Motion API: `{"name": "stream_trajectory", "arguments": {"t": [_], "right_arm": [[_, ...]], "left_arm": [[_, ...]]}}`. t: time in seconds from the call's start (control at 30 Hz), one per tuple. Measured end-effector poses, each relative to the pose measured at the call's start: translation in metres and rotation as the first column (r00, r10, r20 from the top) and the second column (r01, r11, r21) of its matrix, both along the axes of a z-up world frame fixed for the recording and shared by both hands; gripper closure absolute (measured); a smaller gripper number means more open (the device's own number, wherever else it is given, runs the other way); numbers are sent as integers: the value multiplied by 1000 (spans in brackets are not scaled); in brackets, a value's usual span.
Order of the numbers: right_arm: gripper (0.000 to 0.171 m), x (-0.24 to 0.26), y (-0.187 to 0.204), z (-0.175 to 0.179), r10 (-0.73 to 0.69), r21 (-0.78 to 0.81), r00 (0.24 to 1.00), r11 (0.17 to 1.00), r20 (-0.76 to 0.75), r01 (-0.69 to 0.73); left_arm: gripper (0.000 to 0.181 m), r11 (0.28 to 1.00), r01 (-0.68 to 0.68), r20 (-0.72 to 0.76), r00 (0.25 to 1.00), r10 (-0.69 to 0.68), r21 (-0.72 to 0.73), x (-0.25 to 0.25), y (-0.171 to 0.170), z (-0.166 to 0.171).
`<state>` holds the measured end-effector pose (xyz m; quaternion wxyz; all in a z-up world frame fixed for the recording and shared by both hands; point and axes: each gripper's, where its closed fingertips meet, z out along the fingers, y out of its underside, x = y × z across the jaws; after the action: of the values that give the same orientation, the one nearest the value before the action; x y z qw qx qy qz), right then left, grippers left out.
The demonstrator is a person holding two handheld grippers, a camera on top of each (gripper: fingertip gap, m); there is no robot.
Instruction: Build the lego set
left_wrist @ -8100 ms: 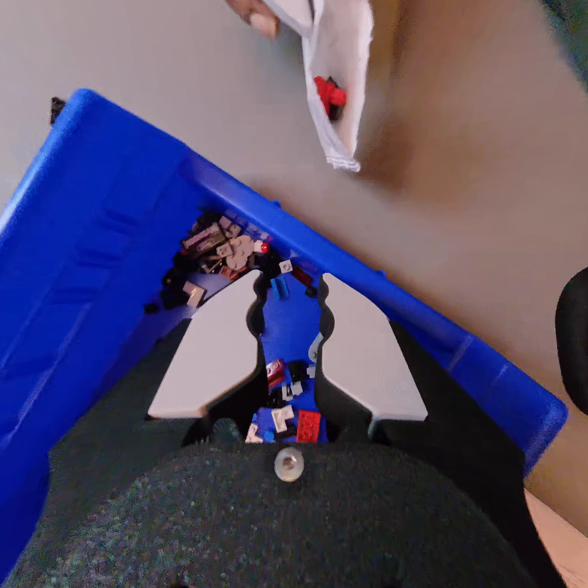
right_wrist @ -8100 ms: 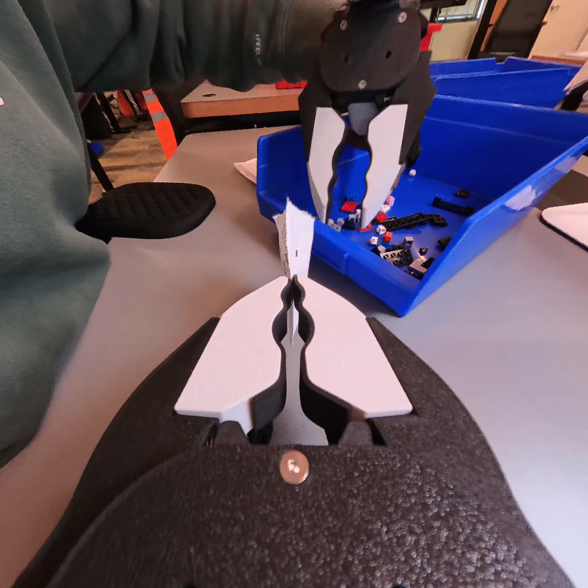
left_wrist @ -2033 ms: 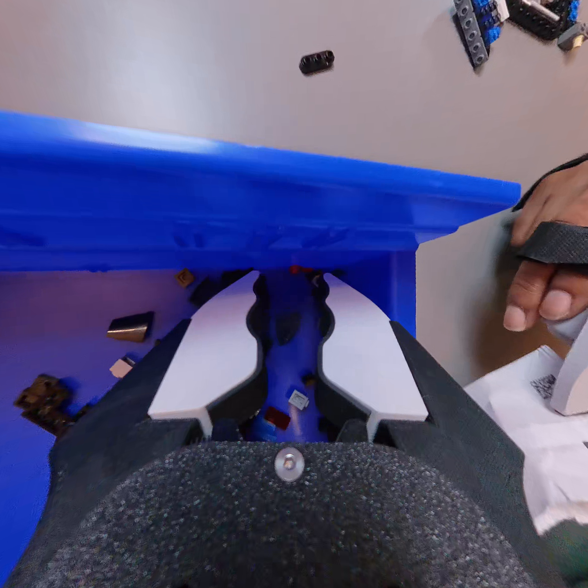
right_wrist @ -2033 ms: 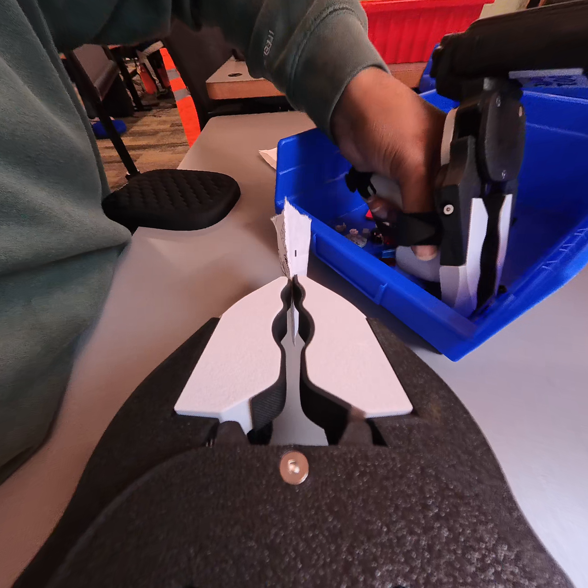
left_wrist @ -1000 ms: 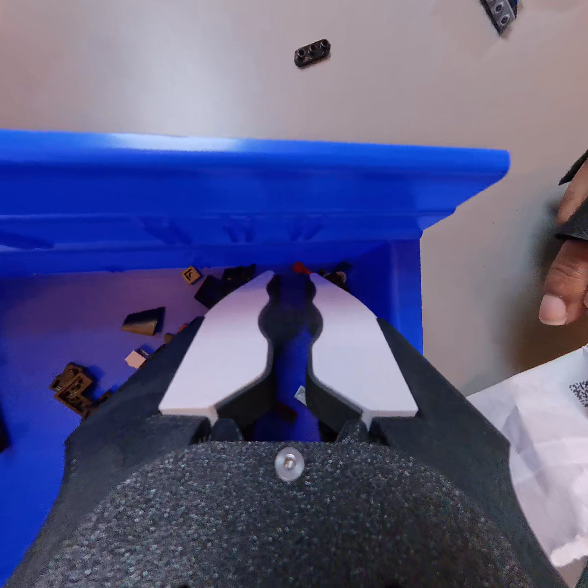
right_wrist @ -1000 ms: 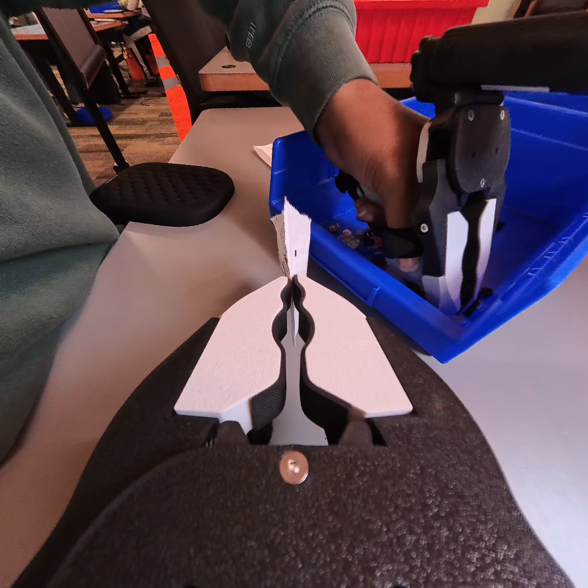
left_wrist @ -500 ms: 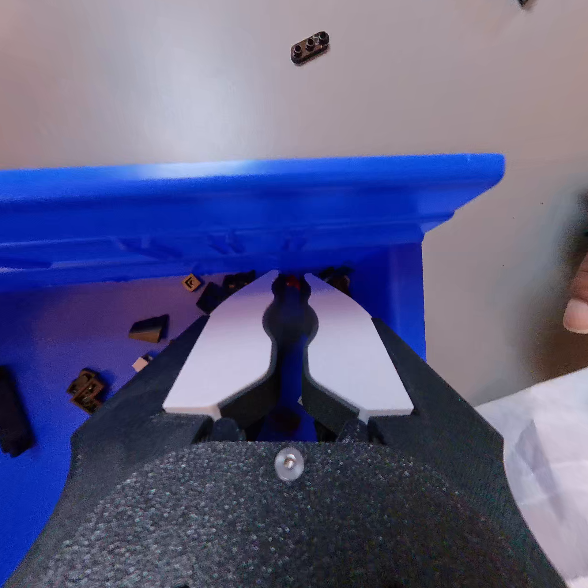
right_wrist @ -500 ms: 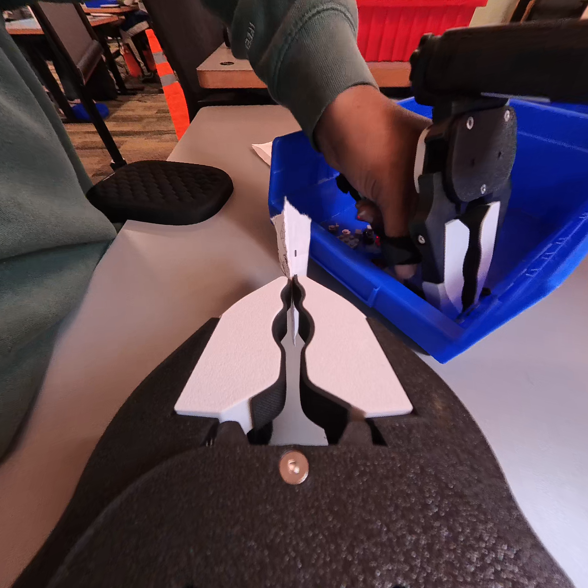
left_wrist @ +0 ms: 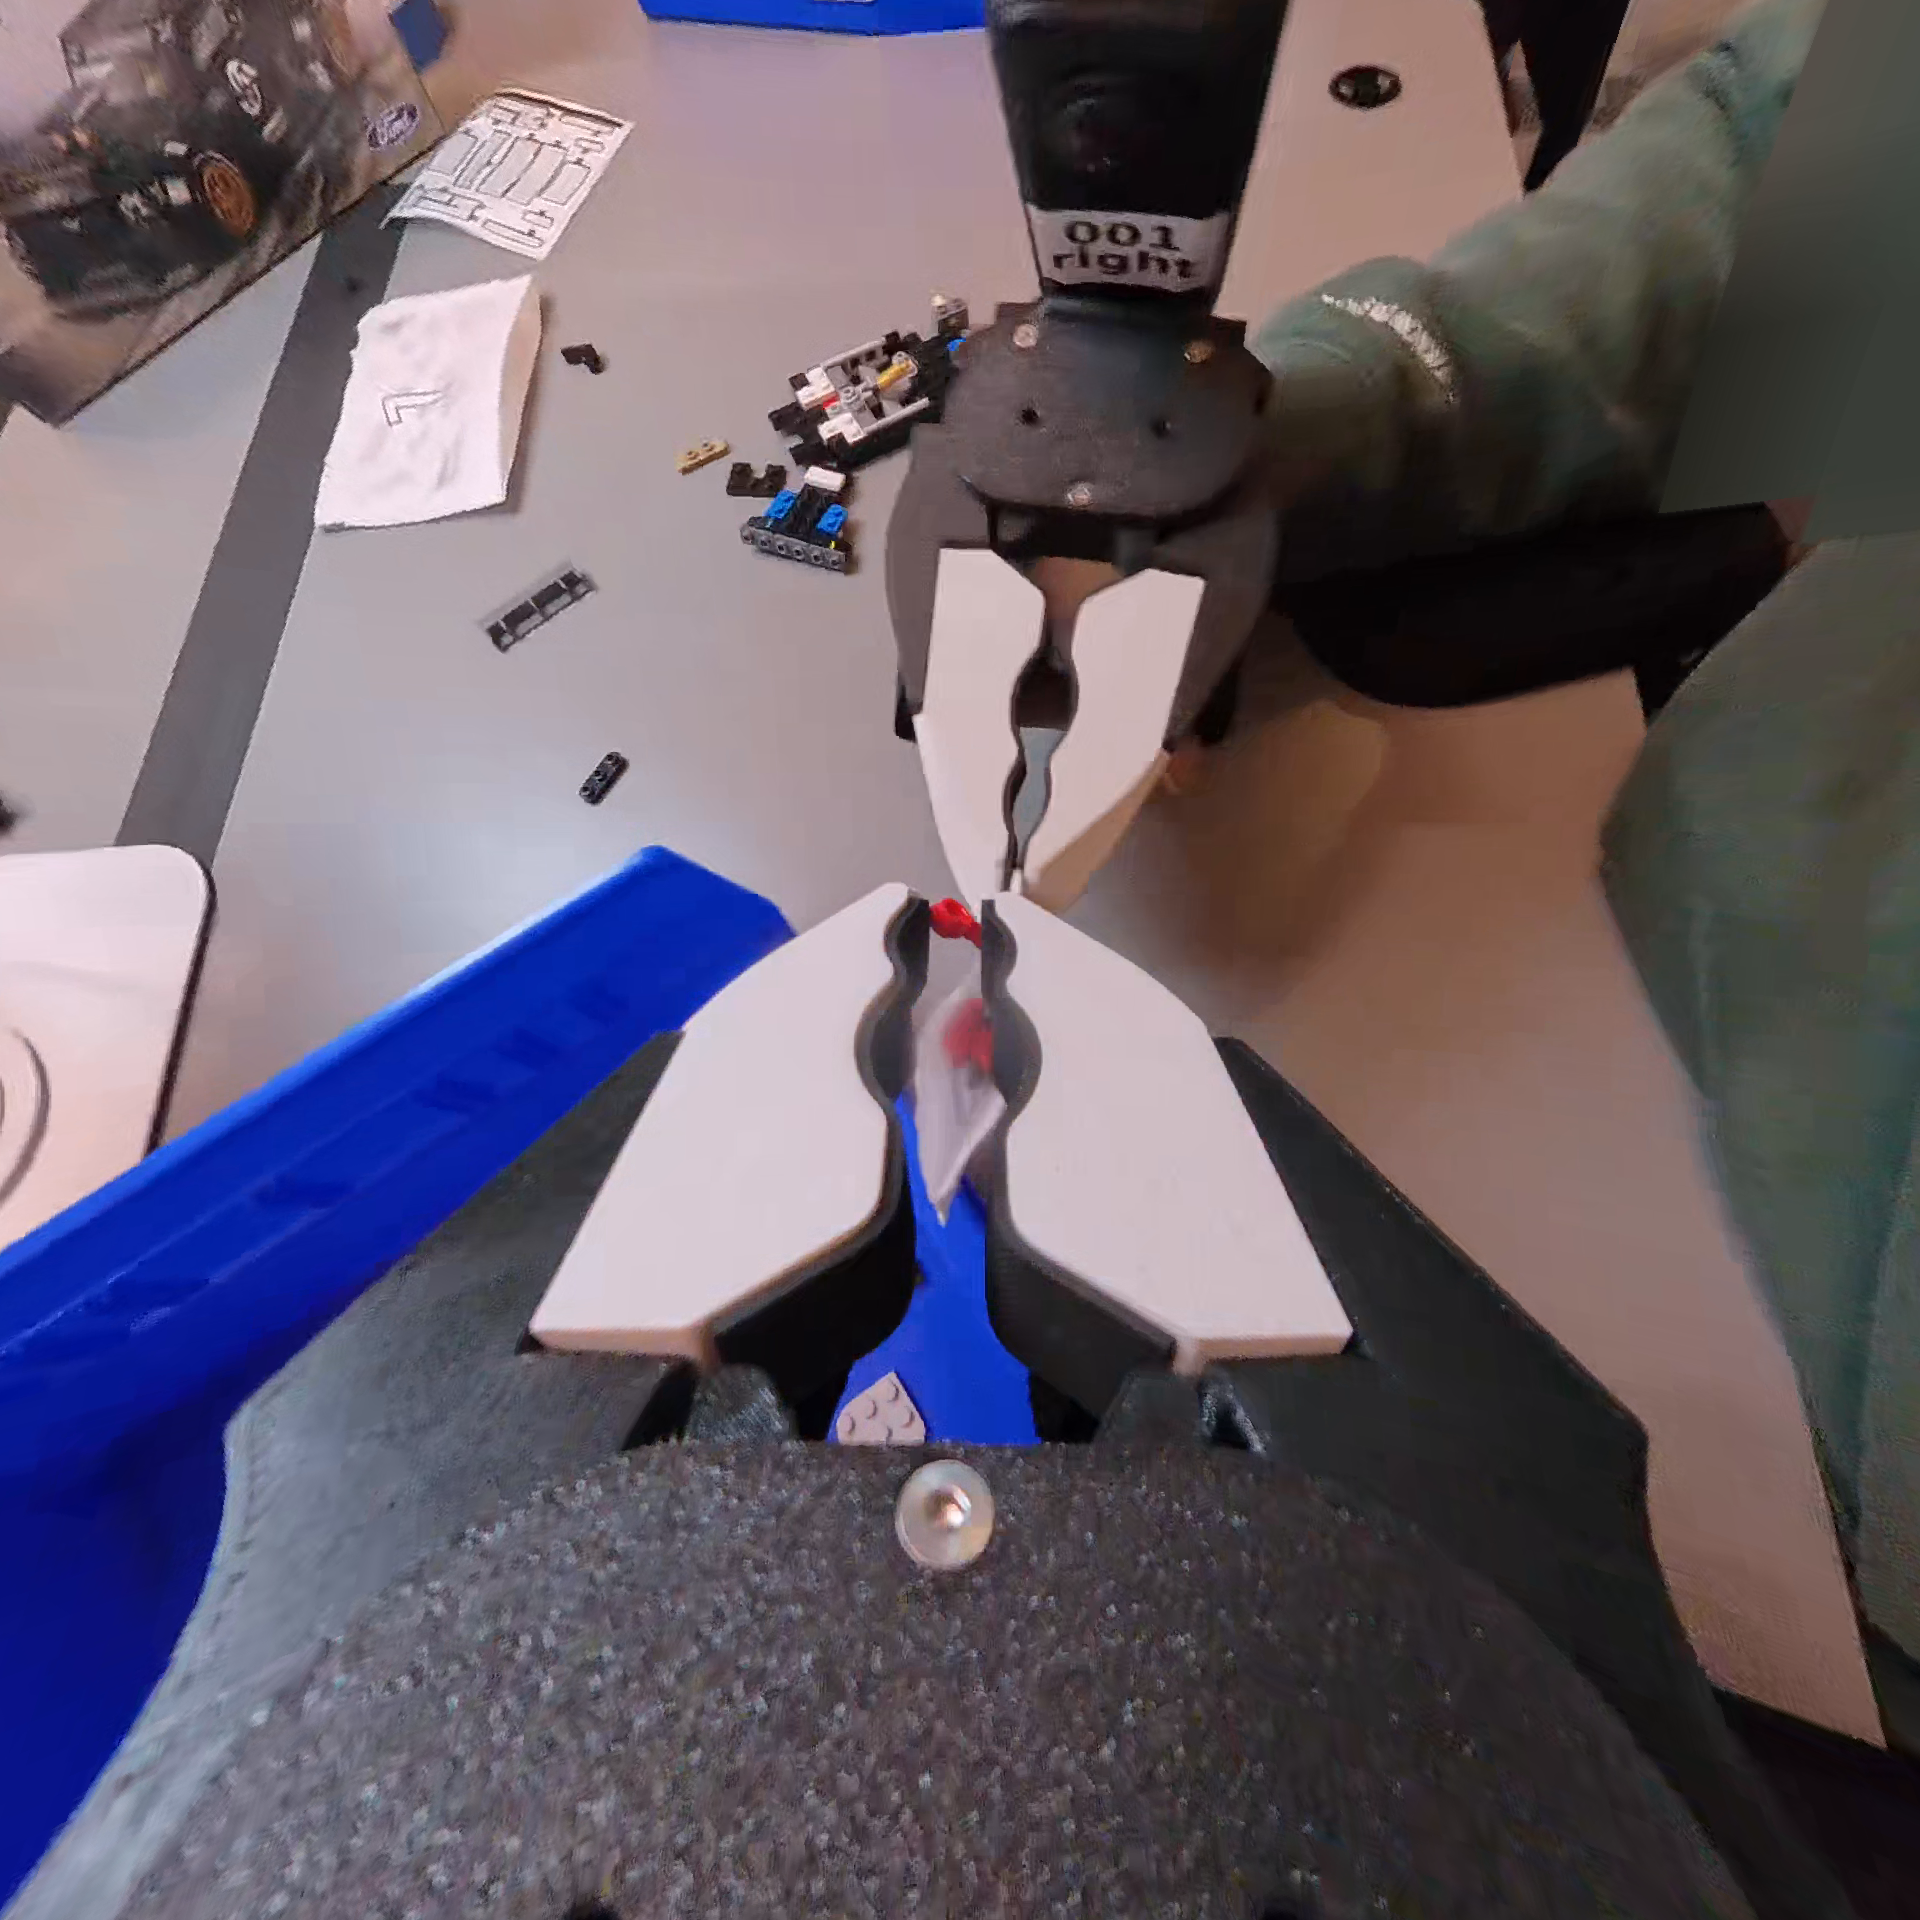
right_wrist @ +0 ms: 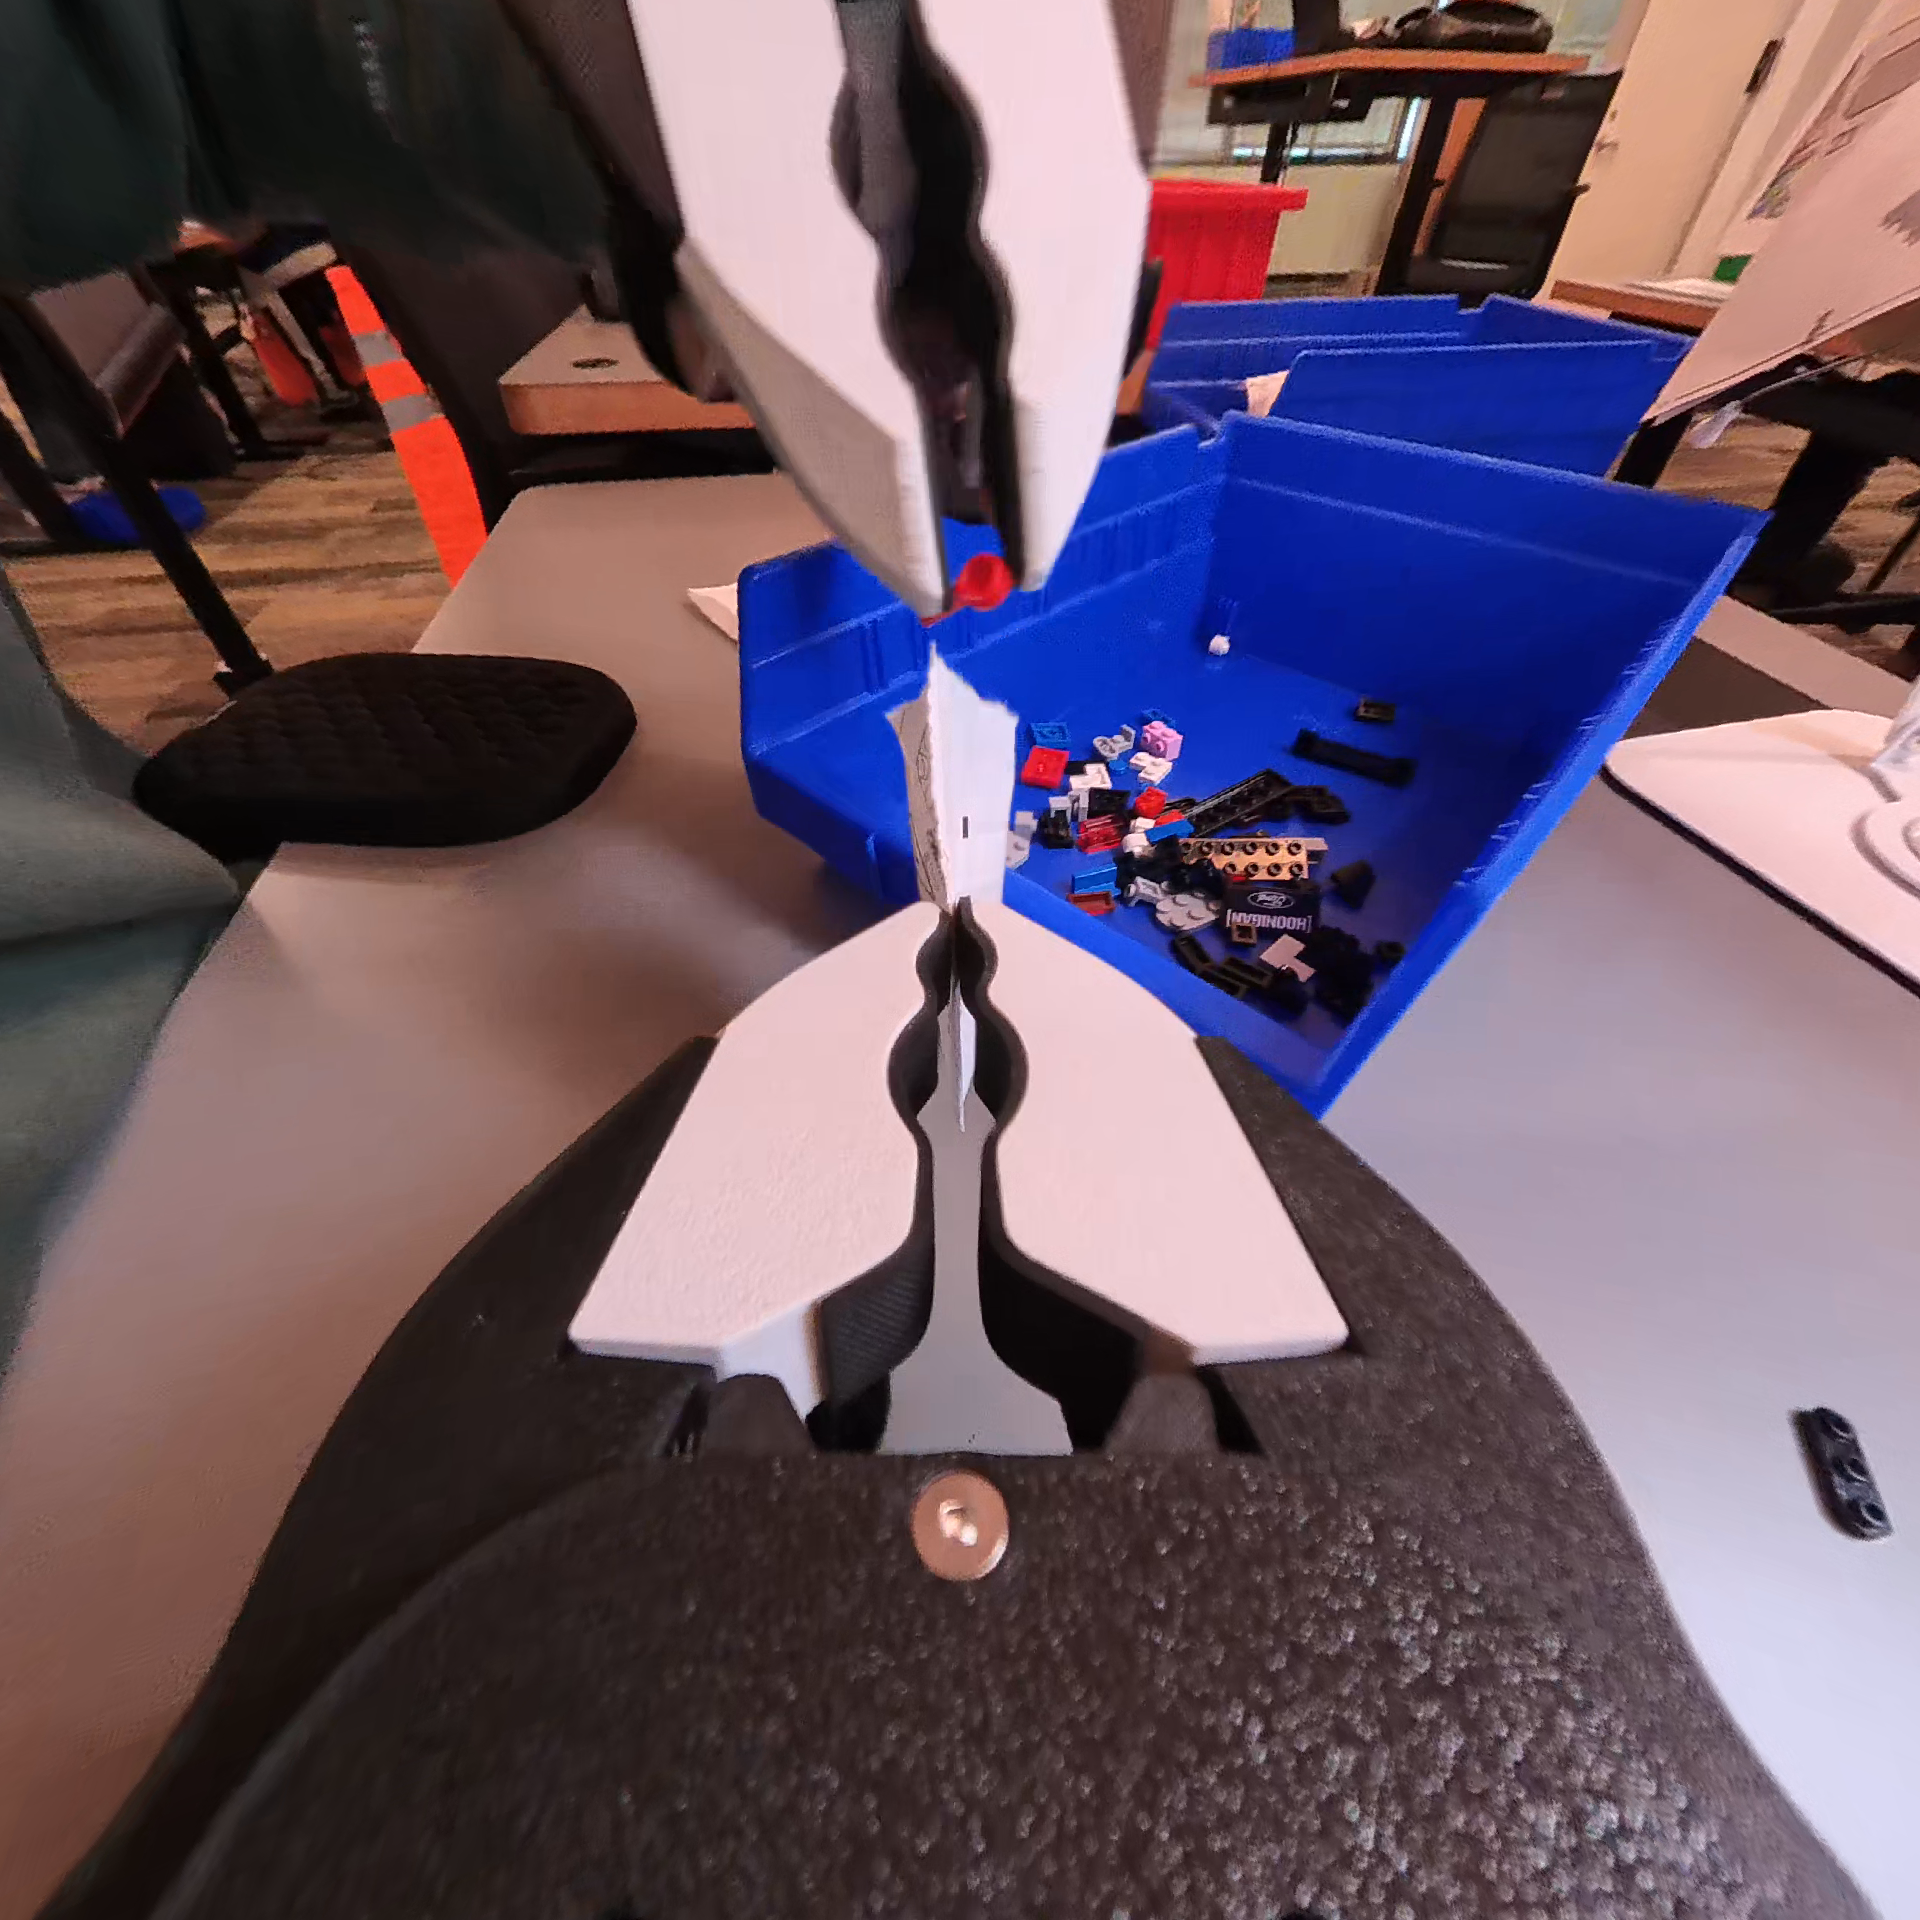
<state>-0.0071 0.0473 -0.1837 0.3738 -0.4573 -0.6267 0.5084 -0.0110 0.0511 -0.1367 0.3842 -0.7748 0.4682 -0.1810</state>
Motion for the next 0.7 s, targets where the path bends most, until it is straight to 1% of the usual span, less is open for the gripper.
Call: {"name": "stream_trajectory", "arguments": {"t": [0.1, 0.23, 0.3, 0.43, 0.53, 0.6, 0.7], "right_arm": [[171, 2, 0, 9, 0, -16, 999, 1000, -51, -1], [171, 5, -3, 18, 14, -28, 995, 999, -101, -17], [171, 5, -4, 19, 13, -24, 994, 1000, -109, -16], [171, 4, -8, 20, 26, -25, 993, 999, -115, -29], [171, 4, -8, 20, 24, -22, 992, 999, -123, -27], [171, 4, -8, 22, 25, -32, 991, 999, -132, -30], [171, 5, -9, 24, 29, -52, 989, 998, -144, -37]], "left_arm": [[172, 999, 18, -86, 996, -15, 36, -3, -8, -6], [172, 996, 4, -127, 992, 9, 94, -7, -10, -7], [171, 995, 9, -131, 991, 4, 100, -6, -14, -9], [161, 994, -2, -119, 993, 15, 113, -6, -20, -7], [148, 995, -6, -45, 999, 11, 101, -3, -27, -1], [147, 994, -28, -5, 1000, 28, 101, -5, -29, 1], [145, 992, -31, 0, 1000, 31, 122, -6, -33, -4]]}}
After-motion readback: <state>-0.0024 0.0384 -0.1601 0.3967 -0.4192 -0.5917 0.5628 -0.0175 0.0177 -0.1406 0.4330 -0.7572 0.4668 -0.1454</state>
